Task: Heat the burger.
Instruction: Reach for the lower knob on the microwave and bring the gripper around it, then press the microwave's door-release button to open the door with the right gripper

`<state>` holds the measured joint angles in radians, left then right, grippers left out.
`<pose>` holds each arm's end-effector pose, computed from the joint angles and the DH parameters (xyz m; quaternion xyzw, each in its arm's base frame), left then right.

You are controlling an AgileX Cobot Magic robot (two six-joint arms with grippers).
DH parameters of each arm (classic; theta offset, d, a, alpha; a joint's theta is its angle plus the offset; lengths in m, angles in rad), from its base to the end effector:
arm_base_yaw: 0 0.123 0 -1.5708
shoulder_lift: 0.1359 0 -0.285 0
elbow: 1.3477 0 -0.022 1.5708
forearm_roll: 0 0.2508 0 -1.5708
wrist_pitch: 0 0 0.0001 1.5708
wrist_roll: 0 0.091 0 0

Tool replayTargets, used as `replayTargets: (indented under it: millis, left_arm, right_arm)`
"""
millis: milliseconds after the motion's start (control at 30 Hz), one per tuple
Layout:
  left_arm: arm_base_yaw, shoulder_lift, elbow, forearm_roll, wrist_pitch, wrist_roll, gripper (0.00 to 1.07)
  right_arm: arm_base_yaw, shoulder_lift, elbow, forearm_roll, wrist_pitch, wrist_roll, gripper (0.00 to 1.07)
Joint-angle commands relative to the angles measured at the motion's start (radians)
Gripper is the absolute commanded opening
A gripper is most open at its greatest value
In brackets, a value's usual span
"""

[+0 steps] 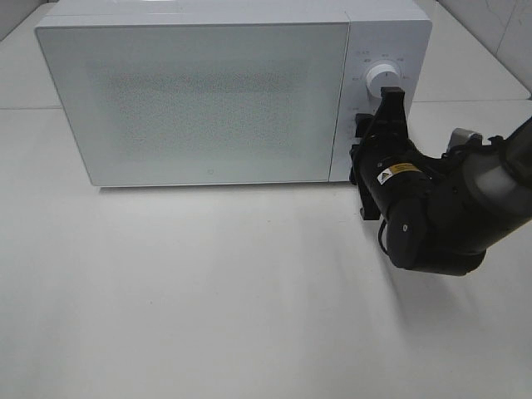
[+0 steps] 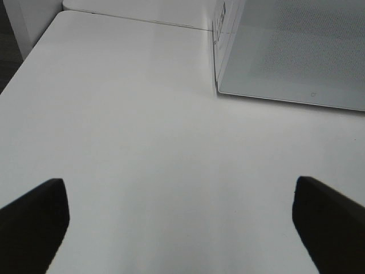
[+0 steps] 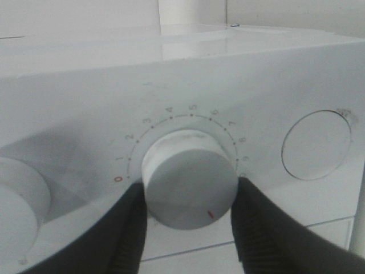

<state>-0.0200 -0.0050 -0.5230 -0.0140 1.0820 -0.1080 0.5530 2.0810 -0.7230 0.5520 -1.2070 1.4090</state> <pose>-0.0092 -0.0009 0.2819 -0.0370 0.8507 -0.0405 0.5229 0.3174 0.1435 0.1078 0.5141 0.5367 0.4807 0.4654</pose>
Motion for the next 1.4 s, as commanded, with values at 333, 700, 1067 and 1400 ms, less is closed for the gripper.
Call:
replayTargets:
  millis: [333,700,1067,1400]
  left_arm:
    - [0.004,-0.018,0.003,0.003,-0.014,-0.001,1.00]
    - [0.004,-0.018,0.003,0.003,-0.014,-0.001,1.00]
    - [0.004,-0.018,0.003,0.003,-0.014,-0.001,1.00]
    - [0.004,-0.018,0.003,0.003,-0.014,-0.001,1.00]
  right_arm:
    - [-0.014,-0.069,0.038,0.002,-0.227,-0.109,0.60]
    - [-0.014,-0.167,0.196,-0.167,-0.210,-0.160,0.60]
    - [-0.017,-0.360,0.245,-0.285,0.070,-0.527,0.61]
    - [-0.017,-0.607,0.245,-0.285,0.593,-1.117,0.73]
